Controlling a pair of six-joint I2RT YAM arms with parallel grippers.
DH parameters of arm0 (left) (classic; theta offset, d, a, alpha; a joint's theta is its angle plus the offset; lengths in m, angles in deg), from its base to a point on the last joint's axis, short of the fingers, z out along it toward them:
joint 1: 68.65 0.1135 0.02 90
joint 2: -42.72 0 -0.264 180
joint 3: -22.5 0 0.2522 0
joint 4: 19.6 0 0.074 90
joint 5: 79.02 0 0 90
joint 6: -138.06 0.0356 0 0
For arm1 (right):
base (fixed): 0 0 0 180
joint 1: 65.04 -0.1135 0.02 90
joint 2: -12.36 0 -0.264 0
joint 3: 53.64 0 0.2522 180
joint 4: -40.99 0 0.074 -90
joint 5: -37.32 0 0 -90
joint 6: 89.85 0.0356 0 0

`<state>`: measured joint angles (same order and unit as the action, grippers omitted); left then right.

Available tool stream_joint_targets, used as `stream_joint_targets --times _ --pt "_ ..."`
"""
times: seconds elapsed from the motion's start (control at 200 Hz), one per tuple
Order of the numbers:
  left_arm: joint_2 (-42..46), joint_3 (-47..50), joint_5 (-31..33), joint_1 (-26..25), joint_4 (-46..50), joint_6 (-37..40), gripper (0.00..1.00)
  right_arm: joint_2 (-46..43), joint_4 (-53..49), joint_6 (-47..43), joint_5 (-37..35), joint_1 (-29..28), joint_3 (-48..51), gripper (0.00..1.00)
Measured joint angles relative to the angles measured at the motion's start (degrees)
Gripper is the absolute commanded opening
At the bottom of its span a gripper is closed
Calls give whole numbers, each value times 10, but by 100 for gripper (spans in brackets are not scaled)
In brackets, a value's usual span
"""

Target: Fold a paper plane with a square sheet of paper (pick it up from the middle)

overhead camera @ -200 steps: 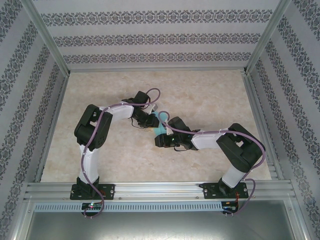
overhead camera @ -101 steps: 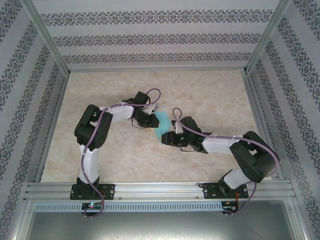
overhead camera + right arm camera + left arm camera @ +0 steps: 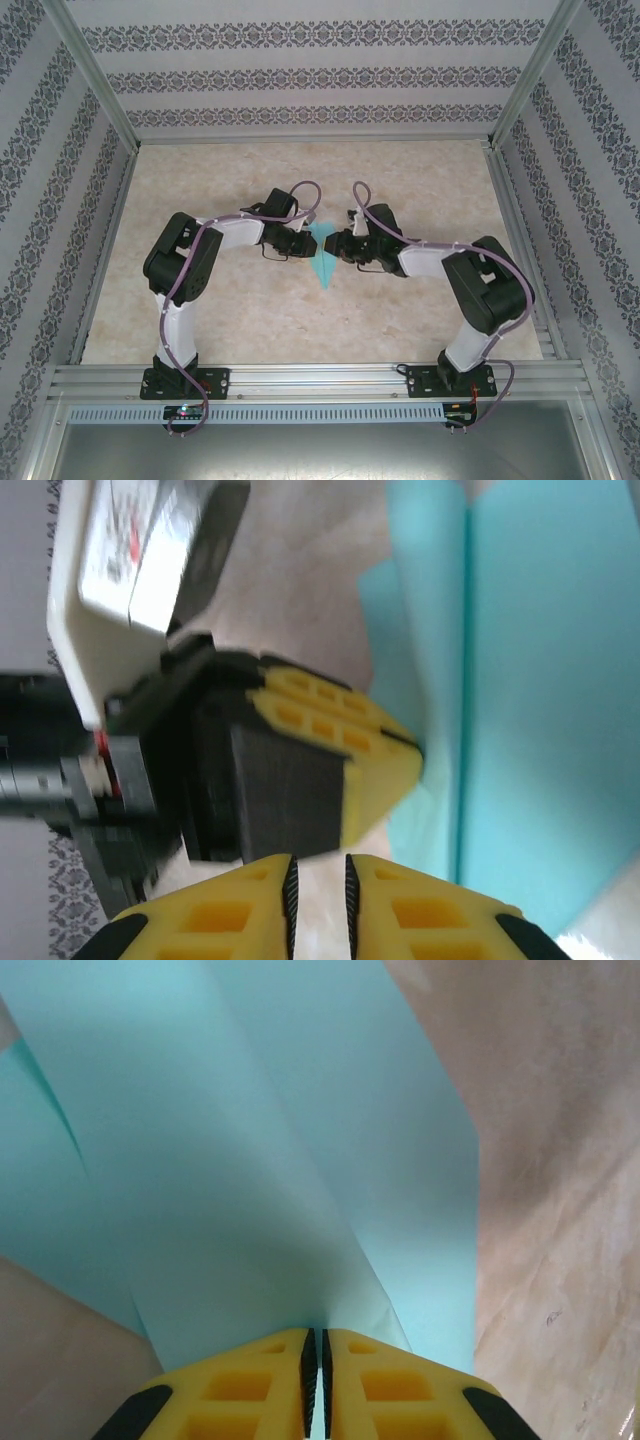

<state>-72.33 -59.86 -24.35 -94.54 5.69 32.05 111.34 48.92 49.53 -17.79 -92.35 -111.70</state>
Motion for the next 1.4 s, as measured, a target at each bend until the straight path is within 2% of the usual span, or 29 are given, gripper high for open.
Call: stream_joint_targets --times 0.265,0.615,0.814,1.104,1.399 --pt "4 11 0 0 -20 17 16 102 -4 0 30 11 -85 19" --pt "4 14 3 0 -30 31 16 174 -33 -13 47 21 -148 18" --pt "4 14 8 0 -32 41 16 186 -89 -40 40 24 -180 17" --pt "4 13 22 -6 -35 56 15 197 -201 -102 -14 24 -244 14" --pt "5 12 48 -16 -48 77 15 206 -234 -108 -33 27 -270 10"
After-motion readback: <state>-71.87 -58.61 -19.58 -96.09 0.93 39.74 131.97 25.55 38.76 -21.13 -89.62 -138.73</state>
